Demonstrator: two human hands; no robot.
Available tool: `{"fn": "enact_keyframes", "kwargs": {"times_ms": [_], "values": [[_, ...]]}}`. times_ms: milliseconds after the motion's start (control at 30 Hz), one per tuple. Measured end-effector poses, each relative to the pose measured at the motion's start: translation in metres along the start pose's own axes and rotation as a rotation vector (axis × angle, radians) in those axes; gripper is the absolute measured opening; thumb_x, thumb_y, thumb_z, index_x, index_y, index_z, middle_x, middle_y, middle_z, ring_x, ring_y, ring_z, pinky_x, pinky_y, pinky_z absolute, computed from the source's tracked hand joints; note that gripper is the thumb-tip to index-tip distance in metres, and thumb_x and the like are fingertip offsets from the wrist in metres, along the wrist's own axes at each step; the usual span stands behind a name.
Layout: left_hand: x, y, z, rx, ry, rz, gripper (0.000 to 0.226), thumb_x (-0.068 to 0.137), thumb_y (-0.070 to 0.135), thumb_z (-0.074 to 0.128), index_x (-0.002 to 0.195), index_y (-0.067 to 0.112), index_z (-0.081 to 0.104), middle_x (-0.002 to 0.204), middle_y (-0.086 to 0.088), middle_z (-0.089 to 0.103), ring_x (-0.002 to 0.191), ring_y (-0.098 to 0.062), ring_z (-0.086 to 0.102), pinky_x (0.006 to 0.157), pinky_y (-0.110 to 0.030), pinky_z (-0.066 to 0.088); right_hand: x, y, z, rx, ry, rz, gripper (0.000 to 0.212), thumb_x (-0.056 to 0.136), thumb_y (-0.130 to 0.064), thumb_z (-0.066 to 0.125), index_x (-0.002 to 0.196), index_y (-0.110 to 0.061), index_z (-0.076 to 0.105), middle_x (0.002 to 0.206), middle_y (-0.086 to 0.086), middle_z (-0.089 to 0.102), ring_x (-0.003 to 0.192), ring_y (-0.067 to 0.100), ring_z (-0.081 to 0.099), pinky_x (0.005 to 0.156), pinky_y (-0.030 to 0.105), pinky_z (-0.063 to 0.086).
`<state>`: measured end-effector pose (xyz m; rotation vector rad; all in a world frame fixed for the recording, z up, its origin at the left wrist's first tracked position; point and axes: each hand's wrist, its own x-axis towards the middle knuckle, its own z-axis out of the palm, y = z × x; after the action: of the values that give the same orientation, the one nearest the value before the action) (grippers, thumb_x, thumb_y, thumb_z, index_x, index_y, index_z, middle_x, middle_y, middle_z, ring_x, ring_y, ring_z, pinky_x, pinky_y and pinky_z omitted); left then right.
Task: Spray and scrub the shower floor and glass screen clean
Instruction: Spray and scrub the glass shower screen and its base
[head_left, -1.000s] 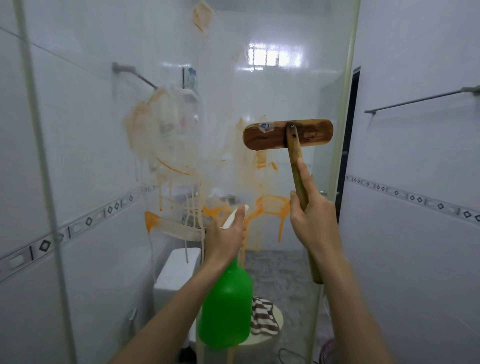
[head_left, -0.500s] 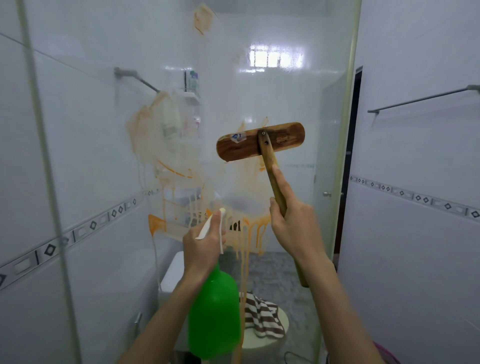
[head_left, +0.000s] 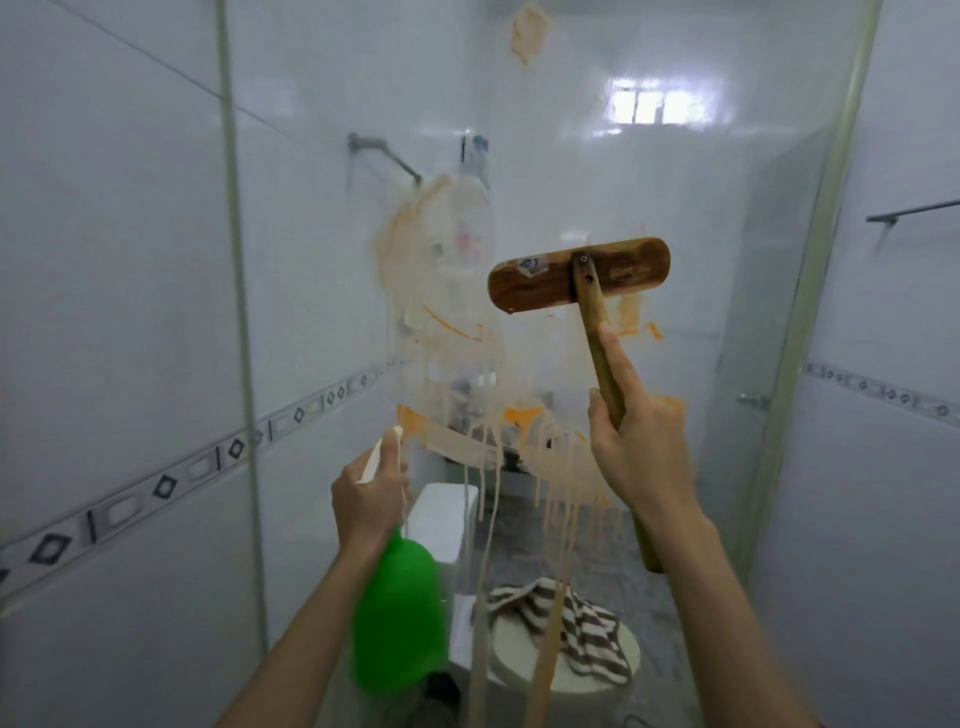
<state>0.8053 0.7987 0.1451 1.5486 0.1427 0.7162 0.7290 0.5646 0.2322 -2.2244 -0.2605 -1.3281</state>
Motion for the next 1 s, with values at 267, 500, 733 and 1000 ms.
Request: {"fn": "enact_keyframes", "kwargs": {"times_ms": [267, 500, 733, 1000], "values": [[-0.001, -0.007, -0.012, 0.038, -0.024, -0.028, 0.056, 0.100, 0.052, 0.055, 0.063, 0.013, 0.071, 0.063, -0.005, 0.071, 0.072, -0.030, 0.072, 0.078, -0.041, 0.057, -0.011, -0.007, 0.010, 0.056, -0.064, 0.033, 0.073, 0.097, -0.016, 0.050, 0.152, -0.046, 0.013, 0.057, 0.009, 0.056, 0.046, 0.025, 0.050, 0.046, 0.046, 0.046], [-0.032, -0.001, 0.006, -0.021, -0.172, 0.035, 0.047, 0.101, 0.042, 0.058, 0.067, 0.012, 0.071, 0.057, 0.001, 0.068, 0.055, -0.013, 0.066, 0.057, -0.025, 0.051, -0.014, -0.005, 0.010, 0.037, -0.047, 0.037, 0.073, 0.097, -0.015, 0.051, 0.152, -0.044, 0.014, 0.054, 0.008, 0.053, 0.043, 0.024, 0.049, 0.041, 0.040, 0.042], [-0.046, 0.018, 0.036, -0.102, -0.308, 0.049, 0.048, 0.093, 0.056, 0.062, 0.066, 0.018, 0.071, 0.052, 0.003, 0.059, 0.056, -0.021, 0.059, 0.059, -0.041, 0.052, -0.015, 0.001, 0.002, 0.034, -0.028, 0.041, 0.073, 0.097, -0.015, 0.051, 0.152, -0.045, 0.014, 0.059, 0.011, 0.055, 0.046, 0.024, 0.050, 0.043, 0.036, 0.043], [-0.056, 0.031, 0.059, -0.113, -0.370, 0.076, 0.051, 0.100, 0.042, 0.060, 0.065, 0.005, 0.068, 0.048, 0.002, 0.058, 0.048, -0.015, 0.057, 0.052, -0.034, 0.047, -0.019, 0.014, -0.013, 0.007, -0.008, 0.057, 0.073, 0.097, -0.015, 0.052, 0.151, -0.047, 0.014, 0.075, 0.005, 0.051, 0.049, 0.017, 0.050, 0.047, 0.028, 0.044]]}}
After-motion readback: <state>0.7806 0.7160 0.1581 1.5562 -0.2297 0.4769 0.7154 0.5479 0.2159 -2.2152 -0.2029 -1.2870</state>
